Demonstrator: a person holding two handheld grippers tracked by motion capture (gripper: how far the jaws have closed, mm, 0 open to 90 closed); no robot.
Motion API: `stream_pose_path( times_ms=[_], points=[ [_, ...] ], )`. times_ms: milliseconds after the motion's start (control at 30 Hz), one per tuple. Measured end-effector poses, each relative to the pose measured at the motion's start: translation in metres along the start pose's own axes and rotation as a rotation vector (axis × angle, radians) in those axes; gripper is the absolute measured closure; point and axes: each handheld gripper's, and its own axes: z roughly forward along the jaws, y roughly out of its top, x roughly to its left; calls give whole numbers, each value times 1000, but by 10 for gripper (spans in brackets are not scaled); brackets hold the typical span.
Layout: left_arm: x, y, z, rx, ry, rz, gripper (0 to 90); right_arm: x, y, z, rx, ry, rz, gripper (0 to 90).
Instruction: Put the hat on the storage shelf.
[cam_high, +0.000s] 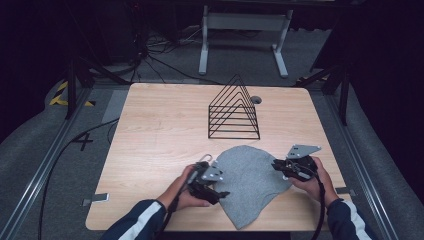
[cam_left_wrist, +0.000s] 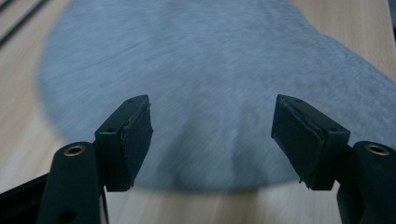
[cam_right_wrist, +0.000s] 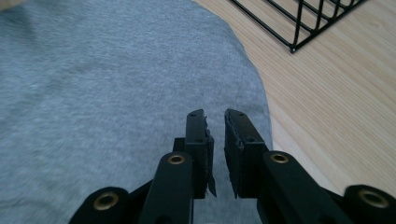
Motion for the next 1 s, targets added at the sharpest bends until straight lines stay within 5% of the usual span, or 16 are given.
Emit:
stream_pose_path(
  times_ms=[100, 200, 367, 533, 700, 833, 900, 933, 1000],
  points=[
    [-8, 7, 16, 23, -13, 44, 291, -2, 0, 11, 8, -16, 19, 800],
    [-11, 6, 21, 53, 43, 85, 260, -5, -7, 11, 14, -48, 43, 800],
    [3, -5, 8, 79, 89, 10, 239, -3, -15, 12, 61, -40, 21, 798],
    [14, -17, -8, 113, 193, -7, 229, 7, -16, 11, 62, -10, 21, 795],
    [33, -37, -26, 118, 214, -96, 212, 30, -16, 7, 75, 67, 11, 800],
    [39, -43, -35, 130, 264, -100, 208, 43, -14, 6, 86, 103, -13, 789],
    [42, -46, -40, 148, 290, -104, 200, 55, -11, 6, 95, 133, -27, 737],
    [49, -50, -44, 136, 293, -146, 205, 57, -9, 6, 100, 134, -33, 699],
    [52, -51, -45, 128, 284, -165, 211, 59, -7, 6, 105, 122, -39, 653]
  ],
)
